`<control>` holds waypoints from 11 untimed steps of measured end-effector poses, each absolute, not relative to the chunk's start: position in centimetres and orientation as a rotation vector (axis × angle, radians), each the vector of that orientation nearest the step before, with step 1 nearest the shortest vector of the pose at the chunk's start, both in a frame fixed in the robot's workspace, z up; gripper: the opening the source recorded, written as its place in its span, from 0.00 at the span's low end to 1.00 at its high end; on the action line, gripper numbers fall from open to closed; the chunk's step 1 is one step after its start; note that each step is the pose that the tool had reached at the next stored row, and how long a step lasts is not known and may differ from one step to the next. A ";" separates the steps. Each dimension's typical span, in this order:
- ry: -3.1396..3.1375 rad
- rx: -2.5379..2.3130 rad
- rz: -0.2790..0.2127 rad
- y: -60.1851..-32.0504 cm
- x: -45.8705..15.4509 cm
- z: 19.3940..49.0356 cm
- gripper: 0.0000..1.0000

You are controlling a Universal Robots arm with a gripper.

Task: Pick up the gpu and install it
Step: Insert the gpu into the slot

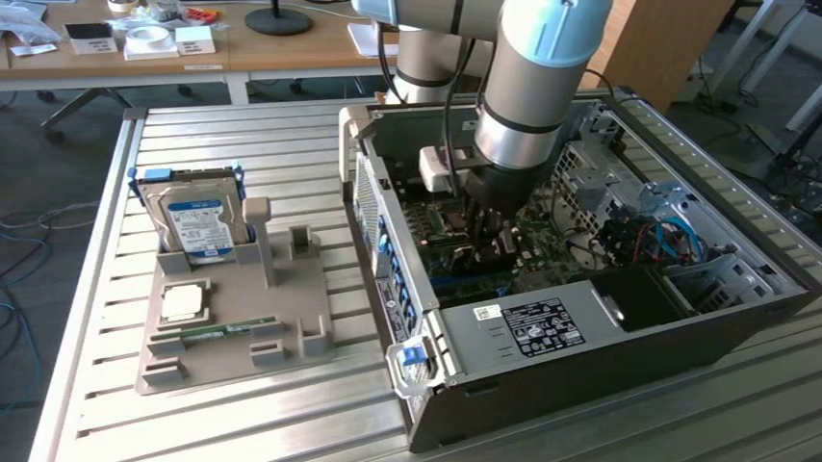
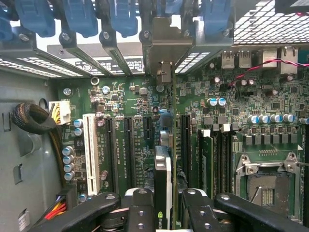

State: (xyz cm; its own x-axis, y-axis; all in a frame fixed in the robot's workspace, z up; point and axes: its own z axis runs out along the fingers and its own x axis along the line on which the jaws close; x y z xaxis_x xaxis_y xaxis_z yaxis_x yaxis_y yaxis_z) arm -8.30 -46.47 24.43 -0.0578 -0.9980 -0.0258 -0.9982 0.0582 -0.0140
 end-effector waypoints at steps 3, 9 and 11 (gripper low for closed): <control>2.264 -2.137 0.010 -46.5 -8.3 24.4 0.27; 2.263 -2.136 0.010 -46.5 -8.4 24.4 0.27; 2.263 -2.136 0.010 -46.5 -8.4 24.3 0.27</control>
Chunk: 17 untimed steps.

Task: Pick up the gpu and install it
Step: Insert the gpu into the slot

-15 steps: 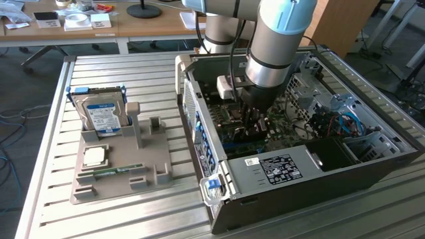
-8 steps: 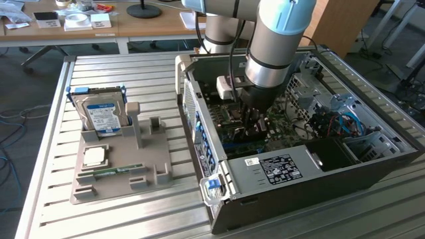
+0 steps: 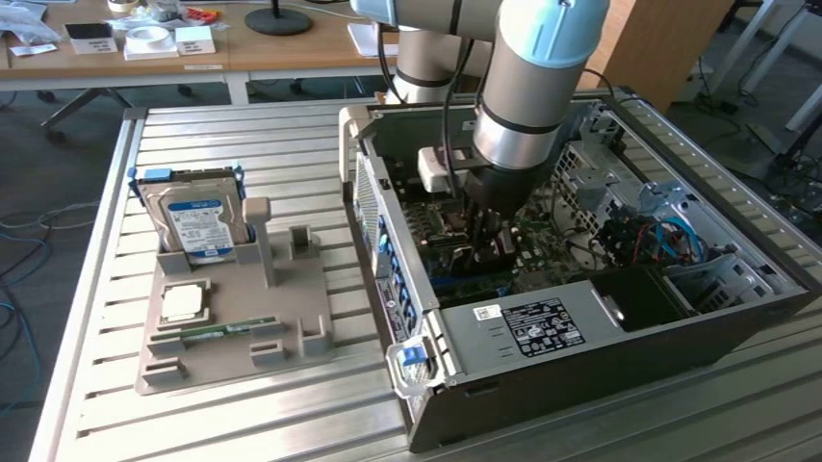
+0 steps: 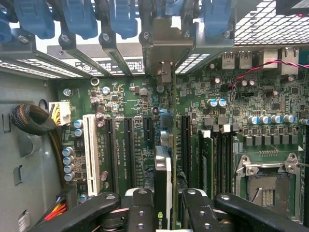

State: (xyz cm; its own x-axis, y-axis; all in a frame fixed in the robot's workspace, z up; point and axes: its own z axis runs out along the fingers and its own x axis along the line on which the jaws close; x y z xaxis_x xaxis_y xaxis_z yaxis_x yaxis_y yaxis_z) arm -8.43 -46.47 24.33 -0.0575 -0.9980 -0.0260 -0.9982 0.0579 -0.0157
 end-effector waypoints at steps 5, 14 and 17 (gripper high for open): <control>2.263 -2.136 0.010 -46.5 -8.4 24.3 0.27; 2.263 -2.136 0.010 -46.5 -8.5 24.1 0.27; 2.263 -2.136 0.010 -46.5 -8.5 24.1 0.27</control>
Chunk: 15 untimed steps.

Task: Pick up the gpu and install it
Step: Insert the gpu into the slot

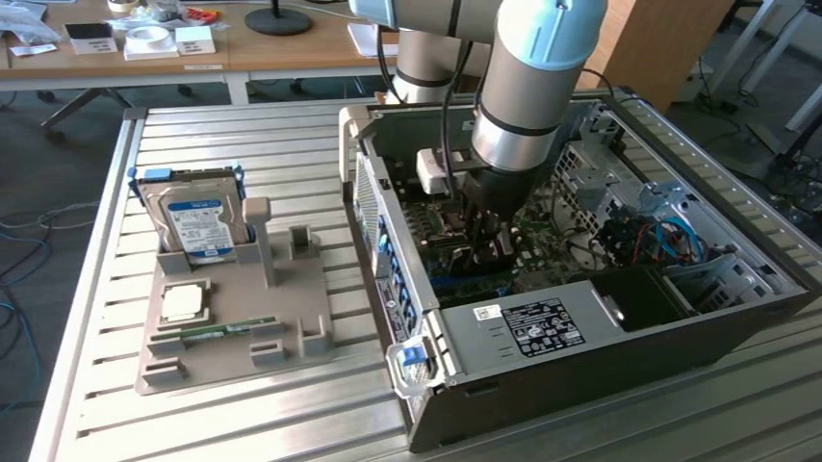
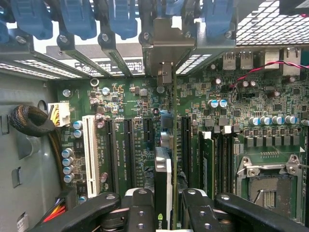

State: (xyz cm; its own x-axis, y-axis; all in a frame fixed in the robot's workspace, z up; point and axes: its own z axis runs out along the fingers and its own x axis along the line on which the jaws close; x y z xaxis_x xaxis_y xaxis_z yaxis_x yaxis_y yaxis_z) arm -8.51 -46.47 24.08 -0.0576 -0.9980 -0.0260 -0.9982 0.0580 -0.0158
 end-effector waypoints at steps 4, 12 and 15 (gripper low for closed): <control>2.263 -2.136 0.010 -46.5 -8.5 24.1 0.27; 2.259 -2.140 0.010 -46.5 -8.5 24.1 0.27; 2.248 -2.151 0.011 -46.5 -8.5 24.1 0.27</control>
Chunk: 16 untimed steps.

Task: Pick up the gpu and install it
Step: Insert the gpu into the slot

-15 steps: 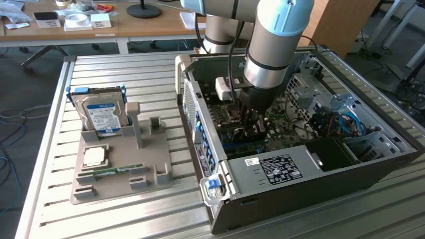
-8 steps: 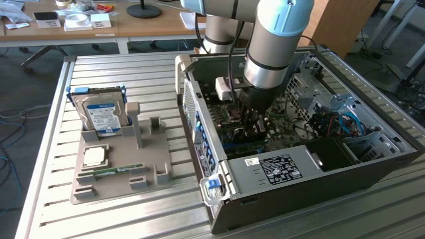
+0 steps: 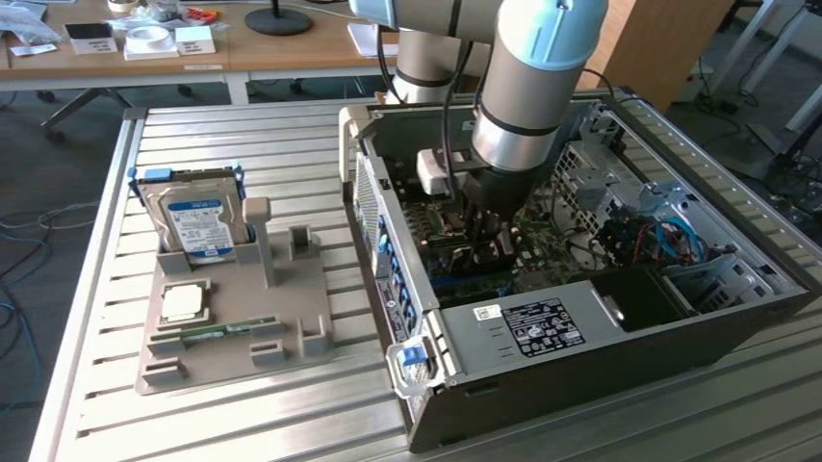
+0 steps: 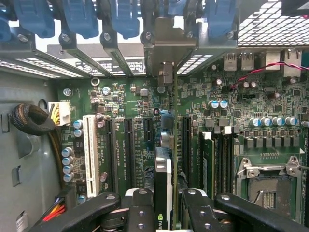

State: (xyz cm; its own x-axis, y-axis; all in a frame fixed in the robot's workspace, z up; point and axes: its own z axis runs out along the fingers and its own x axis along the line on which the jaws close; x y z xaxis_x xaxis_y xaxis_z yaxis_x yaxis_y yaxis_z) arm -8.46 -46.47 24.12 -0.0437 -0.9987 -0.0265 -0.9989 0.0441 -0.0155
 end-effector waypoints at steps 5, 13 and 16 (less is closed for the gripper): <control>2.245 -2.154 0.011 -46.5 -8.4 24.1 0.27; 2.243 -2.157 0.011 -46.5 -8.4 24.3 0.27; 2.240 -2.160 0.011 -46.5 -8.4 24.3 0.27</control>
State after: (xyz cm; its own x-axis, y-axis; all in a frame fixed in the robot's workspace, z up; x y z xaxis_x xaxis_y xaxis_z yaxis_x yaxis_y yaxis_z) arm -8.40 -46.47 24.27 -0.0360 -0.9990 -0.0267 -0.9992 0.0365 -0.0158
